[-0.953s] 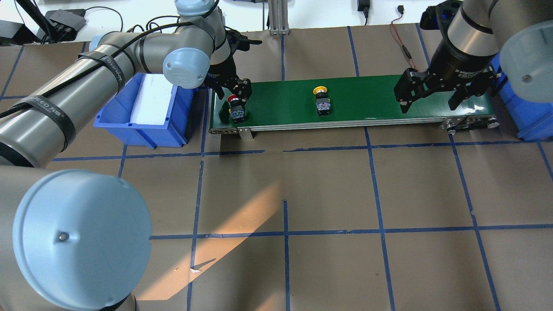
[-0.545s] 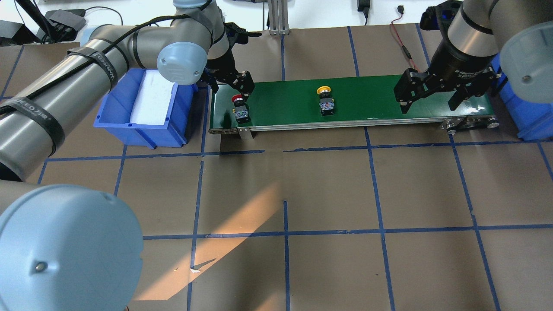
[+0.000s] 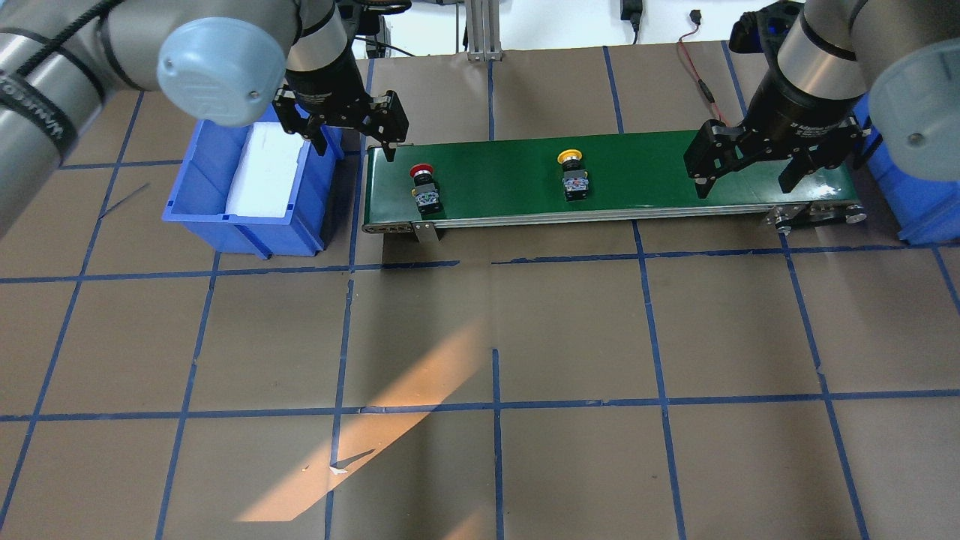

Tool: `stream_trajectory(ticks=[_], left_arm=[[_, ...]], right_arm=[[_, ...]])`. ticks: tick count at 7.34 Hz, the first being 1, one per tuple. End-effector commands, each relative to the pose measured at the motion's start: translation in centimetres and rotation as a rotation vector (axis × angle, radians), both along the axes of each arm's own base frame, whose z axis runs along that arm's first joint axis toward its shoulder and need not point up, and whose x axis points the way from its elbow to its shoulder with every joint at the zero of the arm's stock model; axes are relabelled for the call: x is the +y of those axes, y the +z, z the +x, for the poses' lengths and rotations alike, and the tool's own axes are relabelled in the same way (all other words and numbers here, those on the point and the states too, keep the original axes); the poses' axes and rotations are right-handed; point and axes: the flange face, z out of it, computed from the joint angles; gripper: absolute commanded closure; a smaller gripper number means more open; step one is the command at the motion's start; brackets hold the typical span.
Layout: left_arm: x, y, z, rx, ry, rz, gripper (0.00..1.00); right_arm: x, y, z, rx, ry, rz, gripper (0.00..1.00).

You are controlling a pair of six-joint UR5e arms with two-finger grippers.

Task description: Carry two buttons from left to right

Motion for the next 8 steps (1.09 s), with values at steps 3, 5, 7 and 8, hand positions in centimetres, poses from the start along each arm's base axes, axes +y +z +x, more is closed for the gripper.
stream_trajectory(ticks=[3, 5, 7, 8], left_arm=[[10.7, 2.1, 6.5, 0.007, 0.151, -0.052, 0.0], [12.1, 3.4, 6.5, -0.013, 0.152, 0.001, 0.0], [11.0, 5.3, 6.5, -0.015, 0.153, 0.049, 0.0], [10.6, 4.8, 6.3, -0.015, 0.146, 0.051, 0.0]], right_arm=[[0.0, 0.3, 0.0, 0.004, 0.001, -0.009, 0.0], [-0.2, 0.9, 0.0, 0.005, 0.001, -0.023, 0.0], [-0.3, 0.9, -0.1, 0.005, 0.001, -0.025, 0.0], [-0.4, 1.0, -0.1, 0.005, 0.001, -0.028, 0.0]])
